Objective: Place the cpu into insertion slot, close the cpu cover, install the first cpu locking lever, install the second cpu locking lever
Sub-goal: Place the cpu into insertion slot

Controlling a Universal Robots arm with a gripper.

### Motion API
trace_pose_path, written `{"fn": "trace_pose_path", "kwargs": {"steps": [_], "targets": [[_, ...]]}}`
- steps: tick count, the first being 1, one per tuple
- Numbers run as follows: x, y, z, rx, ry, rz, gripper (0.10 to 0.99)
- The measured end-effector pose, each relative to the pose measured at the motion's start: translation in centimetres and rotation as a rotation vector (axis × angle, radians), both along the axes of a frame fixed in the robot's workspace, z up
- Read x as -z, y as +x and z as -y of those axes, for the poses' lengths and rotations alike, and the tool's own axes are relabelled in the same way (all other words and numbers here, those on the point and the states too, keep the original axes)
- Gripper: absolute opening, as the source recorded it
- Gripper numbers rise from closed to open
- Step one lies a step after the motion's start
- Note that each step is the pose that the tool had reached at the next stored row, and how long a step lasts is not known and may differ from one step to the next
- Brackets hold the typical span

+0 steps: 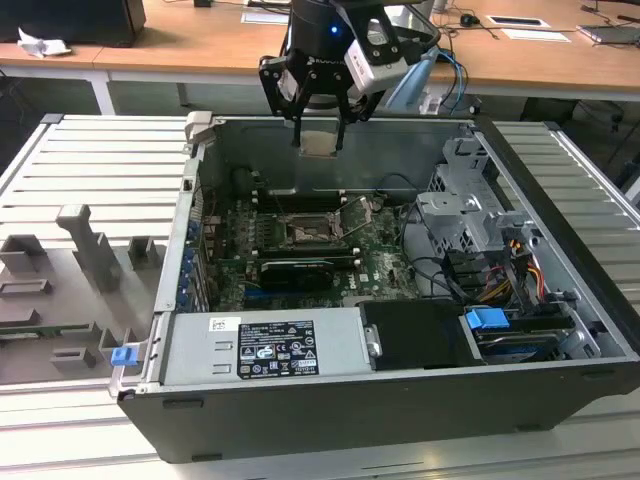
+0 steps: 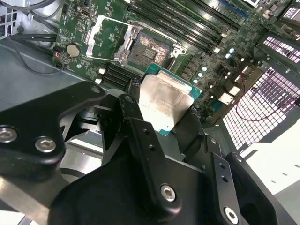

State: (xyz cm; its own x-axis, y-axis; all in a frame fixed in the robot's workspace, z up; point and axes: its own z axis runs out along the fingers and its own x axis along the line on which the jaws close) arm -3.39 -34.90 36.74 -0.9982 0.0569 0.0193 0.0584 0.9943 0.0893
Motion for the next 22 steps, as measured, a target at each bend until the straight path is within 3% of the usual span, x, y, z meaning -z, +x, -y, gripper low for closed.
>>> {"fn": "trace_pose_path", "kwargs": {"steps": [7, 22], "targets": [[0.18, 0.00, 0.00, 0.008, 0.000, -0.0010, 0.541], [0.25, 0.00, 0.00, 0.152, -0.002, -0.0008, 0.541]]}}
